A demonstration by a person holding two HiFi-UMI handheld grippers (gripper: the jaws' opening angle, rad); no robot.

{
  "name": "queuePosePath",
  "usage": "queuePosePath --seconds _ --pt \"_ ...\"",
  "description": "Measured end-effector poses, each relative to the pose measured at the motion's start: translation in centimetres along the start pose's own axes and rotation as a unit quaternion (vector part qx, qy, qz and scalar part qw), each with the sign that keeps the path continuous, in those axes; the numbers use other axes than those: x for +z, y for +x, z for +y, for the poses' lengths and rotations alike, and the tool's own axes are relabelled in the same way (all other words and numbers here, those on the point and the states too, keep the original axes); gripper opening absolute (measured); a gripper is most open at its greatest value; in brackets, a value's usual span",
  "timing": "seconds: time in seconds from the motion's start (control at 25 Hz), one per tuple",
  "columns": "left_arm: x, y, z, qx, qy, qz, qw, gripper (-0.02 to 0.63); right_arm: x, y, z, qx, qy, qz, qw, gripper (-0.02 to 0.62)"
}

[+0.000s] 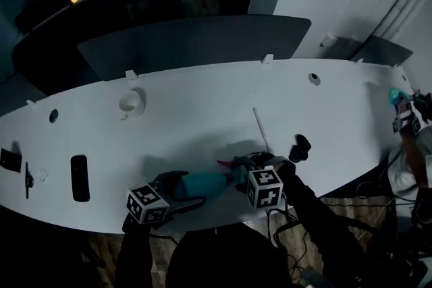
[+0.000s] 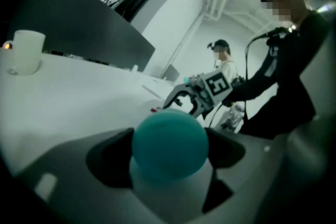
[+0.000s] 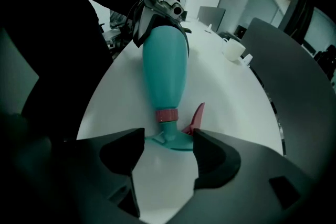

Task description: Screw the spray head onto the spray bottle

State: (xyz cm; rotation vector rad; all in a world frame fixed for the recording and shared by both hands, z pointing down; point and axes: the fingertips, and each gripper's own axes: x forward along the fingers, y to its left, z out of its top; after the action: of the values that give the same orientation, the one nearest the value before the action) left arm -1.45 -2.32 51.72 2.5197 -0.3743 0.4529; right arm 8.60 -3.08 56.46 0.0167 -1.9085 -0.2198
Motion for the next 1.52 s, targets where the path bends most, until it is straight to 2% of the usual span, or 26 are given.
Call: queuePosePath --seconds 0.08,0.2,0.28,0.36,0.52,0.6,0.72,0.88,1.0,1.08,1.24,1.44,1.52 --pt "0.0 0.0 0.0 0.002 0.007 0.006 1.0000 0.419 0.0 -0.6 0.0 0.027 0.006 0.002 1.000 0.284" --pt "-0.3 -0.1 0.0 -0.001 0.007 0.015 0.9999 0.417 0.4 -2.2 -0.2 0.062 0.026 -0.015 0.998 0.183" --pt "-0.4 -0.2 0.1 -0.001 0.008 0.017 0.9998 0.417 0.7 -3.3 -0.5 0.065 0.018 -0.023 0.997 0.138" --pt "-0.3 -0.2 0.2 -0.002 0.004 0.014 0.9999 0.417 1.1 -4.1 -1.0 0.049 -0.006 -0.023 0.998 0.099" --pt "-0.3 -0.5 0.6 0.007 0.008 0.020 0.9997 0.416 1.9 -4.8 -1.8 0.008 -0.046 -0.013 0.999 0.074" --pt "-0.3 -0.7 0.5 0.009 0.016 0.024 0.9995 0.417 2.2 -5.0 -2.1 0.005 -0.046 -0.015 0.999 0.066" --pt "-0.7 -0.5 0.2 0.012 0.044 0.036 0.9983 0.416 2.6 -5.5 -2.5 0.036 -0.010 -0.032 0.999 0.061" --pt "-0.5 -0.8 0.5 0.027 0.066 0.027 0.9971 0.414 2.9 -6.1 -4.1 0.076 0.044 -0.044 0.995 0.060" --pt "-0.3 -1.1 0.9 0.033 0.073 0.027 0.9964 0.414 4.0 -6.5 -5.2 0.098 0.058 -0.049 0.992 0.054" --pt "-0.1 -1.4 0.9 0.034 0.077 0.028 0.9961 0.414 4.2 -6.4 -5.6 0.113 0.060 -0.036 0.991 0.052" --pt "0.1 -1.7 1.0 0.034 0.072 0.024 0.9966 0.414 4.1 -5.8 -6.4 0.131 0.071 0.006 0.989 0.052" --pt "0.5 -2.3 1.9 0.052 0.050 0.006 0.9974 0.414 5.6 -4.0 -8.5 0.138 0.089 0.013 0.986 0.052" --pt "0.0 -2.3 2.2 0.062 0.048 0.014 0.9968 0.414 5.8 -2.8 -8.9 0.150 0.110 0.010 0.982 0.054"
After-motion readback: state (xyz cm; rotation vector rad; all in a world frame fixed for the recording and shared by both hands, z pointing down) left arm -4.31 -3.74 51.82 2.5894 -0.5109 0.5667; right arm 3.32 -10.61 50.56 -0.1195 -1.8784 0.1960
